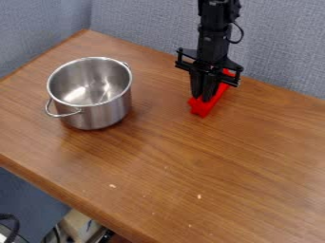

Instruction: Put the red object in the metal pot

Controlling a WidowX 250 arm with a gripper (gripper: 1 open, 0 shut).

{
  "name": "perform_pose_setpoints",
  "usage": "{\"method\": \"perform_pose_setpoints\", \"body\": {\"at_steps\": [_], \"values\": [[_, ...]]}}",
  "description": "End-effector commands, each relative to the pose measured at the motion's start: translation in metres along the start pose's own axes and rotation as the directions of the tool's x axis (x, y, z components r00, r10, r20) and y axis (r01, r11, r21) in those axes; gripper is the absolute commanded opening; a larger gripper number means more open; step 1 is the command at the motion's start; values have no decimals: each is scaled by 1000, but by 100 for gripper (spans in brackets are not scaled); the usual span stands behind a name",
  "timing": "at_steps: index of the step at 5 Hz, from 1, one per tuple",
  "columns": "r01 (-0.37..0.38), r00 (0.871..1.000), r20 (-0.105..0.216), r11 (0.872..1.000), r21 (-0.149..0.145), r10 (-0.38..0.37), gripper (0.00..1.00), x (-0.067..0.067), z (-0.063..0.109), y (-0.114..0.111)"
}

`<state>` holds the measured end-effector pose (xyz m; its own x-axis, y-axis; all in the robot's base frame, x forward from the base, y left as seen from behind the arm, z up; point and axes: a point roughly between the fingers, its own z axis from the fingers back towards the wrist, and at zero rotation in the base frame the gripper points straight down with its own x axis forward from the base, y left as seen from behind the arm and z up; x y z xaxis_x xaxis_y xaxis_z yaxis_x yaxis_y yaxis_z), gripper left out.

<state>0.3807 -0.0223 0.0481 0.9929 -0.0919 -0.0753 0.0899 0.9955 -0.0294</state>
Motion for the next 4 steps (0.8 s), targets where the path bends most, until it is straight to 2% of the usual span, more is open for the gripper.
{"method": "perform_pose_setpoints", "body": {"at_steps": [1, 2, 3, 4], "values": [[-3, 1000, 29, 1000, -3, 3, 100, 5, 12, 1], [-1, 1000, 20, 1000, -8, 1, 100, 4, 11, 1], [-1, 1000, 19, 1000, -10, 1, 0, 4, 11, 1], [1, 1000, 18, 1000, -12, -1, 0, 3, 11, 1]]}}
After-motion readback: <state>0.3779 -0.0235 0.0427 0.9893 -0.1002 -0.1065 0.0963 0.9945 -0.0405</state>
